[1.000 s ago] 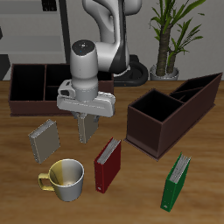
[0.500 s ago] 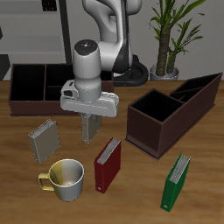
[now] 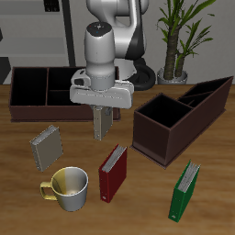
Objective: Place the left yellow book into the left desk caddy's front compartment
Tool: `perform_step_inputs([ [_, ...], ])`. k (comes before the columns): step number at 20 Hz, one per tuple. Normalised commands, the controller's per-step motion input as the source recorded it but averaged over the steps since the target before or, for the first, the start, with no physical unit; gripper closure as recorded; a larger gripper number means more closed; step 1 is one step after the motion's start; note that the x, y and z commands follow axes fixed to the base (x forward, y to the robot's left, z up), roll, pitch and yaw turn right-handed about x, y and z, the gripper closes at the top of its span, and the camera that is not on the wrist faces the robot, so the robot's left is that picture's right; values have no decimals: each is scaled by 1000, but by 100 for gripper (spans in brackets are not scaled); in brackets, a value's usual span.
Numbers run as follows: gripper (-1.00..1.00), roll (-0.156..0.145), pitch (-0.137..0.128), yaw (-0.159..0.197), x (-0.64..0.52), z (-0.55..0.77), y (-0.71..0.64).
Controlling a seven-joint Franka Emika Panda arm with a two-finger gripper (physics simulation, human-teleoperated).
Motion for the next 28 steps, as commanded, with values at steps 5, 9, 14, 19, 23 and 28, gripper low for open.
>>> perform_step_inputs([
  [5,100,-2,-64,7,-183,543,248],
  [9,100,-15,-32,-16,-245,425,236],
  [14,100,23,-24,8,-205,249,243],
  [19,100,5,-19,-10,-205,209,174],
  [23,100,30,-33,22,-287,186,297],
  [28,100,31,-15,-2,-229,105,237],
])
